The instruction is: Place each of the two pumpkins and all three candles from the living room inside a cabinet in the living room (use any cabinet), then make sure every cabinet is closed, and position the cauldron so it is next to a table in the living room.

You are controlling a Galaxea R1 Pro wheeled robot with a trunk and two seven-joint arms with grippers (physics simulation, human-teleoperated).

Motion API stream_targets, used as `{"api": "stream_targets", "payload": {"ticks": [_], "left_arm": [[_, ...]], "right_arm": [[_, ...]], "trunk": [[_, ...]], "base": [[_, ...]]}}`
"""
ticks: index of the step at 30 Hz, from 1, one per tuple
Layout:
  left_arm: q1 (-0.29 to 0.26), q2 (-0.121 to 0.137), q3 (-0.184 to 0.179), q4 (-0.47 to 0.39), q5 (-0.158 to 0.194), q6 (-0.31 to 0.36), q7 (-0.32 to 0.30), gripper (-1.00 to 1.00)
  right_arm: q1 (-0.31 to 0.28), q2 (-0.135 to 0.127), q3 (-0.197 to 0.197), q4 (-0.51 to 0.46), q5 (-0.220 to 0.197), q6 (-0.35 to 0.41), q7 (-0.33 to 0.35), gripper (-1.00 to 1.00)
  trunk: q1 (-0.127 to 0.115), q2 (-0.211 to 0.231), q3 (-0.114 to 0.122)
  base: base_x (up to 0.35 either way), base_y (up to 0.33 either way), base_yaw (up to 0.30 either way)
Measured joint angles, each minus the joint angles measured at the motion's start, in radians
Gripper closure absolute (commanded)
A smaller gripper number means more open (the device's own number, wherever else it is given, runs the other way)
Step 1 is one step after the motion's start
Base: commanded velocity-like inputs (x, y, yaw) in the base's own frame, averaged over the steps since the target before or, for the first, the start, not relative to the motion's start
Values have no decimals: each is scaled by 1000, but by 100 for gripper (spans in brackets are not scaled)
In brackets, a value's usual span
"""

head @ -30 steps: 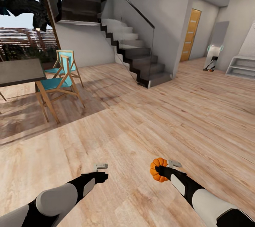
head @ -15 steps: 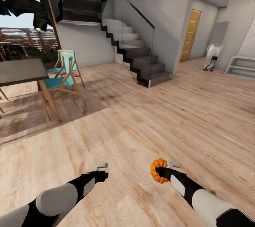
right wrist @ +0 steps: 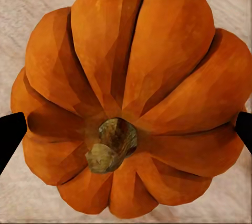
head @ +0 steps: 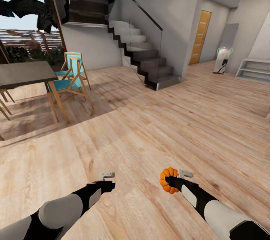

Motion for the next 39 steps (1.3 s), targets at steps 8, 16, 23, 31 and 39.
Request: {"api": "stream_targets", "payload": {"ticks": [8,16,23,31,39], "left_arm": [[0,-2,-1,0,-1,-1,0,-100],[0,-3,-1,0,-1,-3,0,-100],[0,-4,0,0,-1,-3,0,-100],[0,-4,1,0,-1,-3,0,-100],[0,-4,1,0,-1,-3,0,-100]], "right_arm": [[0,3,1,0,0,0,-3,100],[0,5,12,1,4,2,-6,100],[0,5,9,0,5,2,-6,100],[0,5,8,0,4,0,-6,100],[0,5,6,0,4,-1,-2,100]], "trunk": [[0,0,0],[0,0,0],[0,0,0],[0,0,0],[0,0,0]], "base": [[-332,0,0],[-332,0,192],[-332,0,73],[-331,0,2],[-331,0,0]]}}
